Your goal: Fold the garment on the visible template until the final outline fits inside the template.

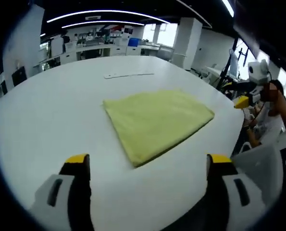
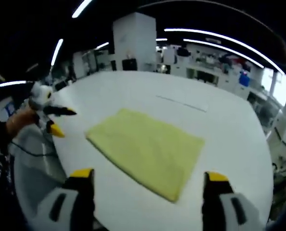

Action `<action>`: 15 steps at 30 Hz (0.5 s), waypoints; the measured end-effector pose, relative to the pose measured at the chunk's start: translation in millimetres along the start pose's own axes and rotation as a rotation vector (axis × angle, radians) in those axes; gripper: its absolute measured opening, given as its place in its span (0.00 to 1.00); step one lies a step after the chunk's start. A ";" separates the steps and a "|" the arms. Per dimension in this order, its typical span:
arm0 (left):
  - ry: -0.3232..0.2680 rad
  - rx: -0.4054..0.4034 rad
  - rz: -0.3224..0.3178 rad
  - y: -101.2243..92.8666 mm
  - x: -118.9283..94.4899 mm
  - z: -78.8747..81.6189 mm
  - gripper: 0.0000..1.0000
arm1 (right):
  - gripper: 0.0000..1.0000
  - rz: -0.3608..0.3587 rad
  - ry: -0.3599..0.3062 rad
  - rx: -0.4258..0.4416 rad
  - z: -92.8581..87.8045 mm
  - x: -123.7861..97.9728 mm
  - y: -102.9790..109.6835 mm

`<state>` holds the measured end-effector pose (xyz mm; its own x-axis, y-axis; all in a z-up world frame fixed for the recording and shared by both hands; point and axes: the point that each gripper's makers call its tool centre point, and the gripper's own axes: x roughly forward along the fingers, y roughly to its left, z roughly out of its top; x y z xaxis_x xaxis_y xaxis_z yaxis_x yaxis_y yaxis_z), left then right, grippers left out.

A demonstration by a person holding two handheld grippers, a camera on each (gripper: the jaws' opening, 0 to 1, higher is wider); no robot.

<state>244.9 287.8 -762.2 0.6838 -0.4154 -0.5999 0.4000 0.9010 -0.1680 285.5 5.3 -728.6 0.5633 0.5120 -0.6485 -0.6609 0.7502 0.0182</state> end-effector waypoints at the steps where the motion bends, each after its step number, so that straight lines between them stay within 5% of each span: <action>1: -0.007 -0.012 -0.005 -3.4 -1.7 0.9 0.99 | 0.95 -0.001 -0.007 -0.012 0.8 -2.0 3.8; 9: -0.040 -0.044 0.014 -4.5 -7.8 -0.4 0.99 | 0.99 -0.002 -0.032 -0.023 -7.8 -12.8 14.1; 15: -0.012 0.018 0.039 -6.1 -15.8 -8.9 0.99 | 0.99 -0.021 -0.022 -0.031 -16.6 -19.3 16.8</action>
<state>226.3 290.0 -758.6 0.7062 -0.3820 -0.5961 0.3840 0.9140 -0.1308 255.3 1.1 -728.4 0.5873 0.5059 -0.6318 -0.6642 0.7473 -0.0191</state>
